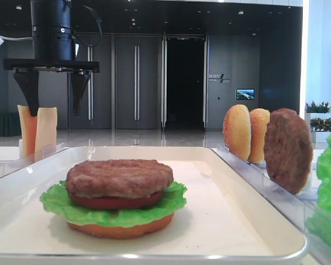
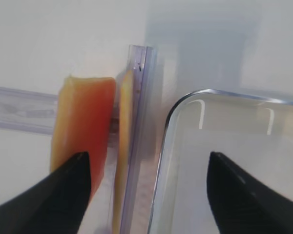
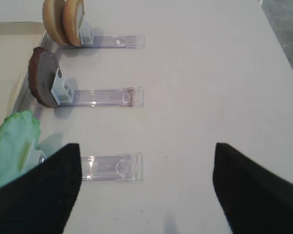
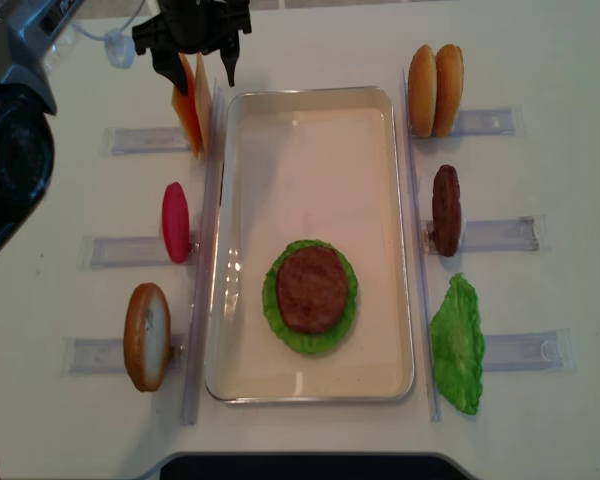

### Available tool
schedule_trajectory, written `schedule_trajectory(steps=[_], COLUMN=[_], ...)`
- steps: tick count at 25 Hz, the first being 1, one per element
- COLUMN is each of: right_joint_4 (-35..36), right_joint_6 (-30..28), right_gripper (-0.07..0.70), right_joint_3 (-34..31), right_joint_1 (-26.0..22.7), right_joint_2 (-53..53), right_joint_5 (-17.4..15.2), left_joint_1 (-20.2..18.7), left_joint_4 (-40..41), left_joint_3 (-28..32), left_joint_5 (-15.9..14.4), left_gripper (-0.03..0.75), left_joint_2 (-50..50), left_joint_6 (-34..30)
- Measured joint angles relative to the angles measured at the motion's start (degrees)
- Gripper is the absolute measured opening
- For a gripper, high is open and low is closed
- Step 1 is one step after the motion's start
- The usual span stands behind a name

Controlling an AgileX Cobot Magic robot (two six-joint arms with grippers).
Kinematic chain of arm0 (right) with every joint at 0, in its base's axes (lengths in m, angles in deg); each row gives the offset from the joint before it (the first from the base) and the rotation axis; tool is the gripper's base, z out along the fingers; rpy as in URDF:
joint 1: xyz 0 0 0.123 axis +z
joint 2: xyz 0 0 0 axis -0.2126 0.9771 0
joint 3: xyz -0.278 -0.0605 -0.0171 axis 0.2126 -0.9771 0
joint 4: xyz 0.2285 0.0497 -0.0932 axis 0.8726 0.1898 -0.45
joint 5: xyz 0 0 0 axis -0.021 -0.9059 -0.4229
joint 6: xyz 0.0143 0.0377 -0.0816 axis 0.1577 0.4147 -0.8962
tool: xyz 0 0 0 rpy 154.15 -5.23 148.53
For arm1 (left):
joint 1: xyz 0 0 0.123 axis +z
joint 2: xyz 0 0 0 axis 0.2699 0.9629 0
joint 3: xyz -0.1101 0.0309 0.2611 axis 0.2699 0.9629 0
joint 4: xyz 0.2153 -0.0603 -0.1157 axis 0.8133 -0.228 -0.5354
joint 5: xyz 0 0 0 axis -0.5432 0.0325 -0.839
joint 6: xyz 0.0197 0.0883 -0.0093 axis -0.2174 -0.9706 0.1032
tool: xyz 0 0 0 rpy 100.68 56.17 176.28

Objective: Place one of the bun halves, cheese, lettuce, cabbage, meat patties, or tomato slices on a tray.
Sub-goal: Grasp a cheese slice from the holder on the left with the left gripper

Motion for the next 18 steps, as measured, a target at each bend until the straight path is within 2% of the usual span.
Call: schedule_trajectory(steps=[10,18], right_joint_4=[0.46,0.46], right_joint_6=[0.00,0.00], right_gripper=[0.556,0.556], right_joint_3=[0.00,0.00], right_joint_1=[0.00,0.00], right_joint_2=[0.00,0.00], right_joint_5=[0.00,0.00], left_joint_1=[0.00,0.00], left_joint_4=[0.77,2.46], left_joint_3=[-0.12,-2.11], left_joint_5=[0.17,0.17], left_gripper=[0.567,0.494], left_joint_2=[0.99,0.99], left_joint_6=[0.00,0.00])
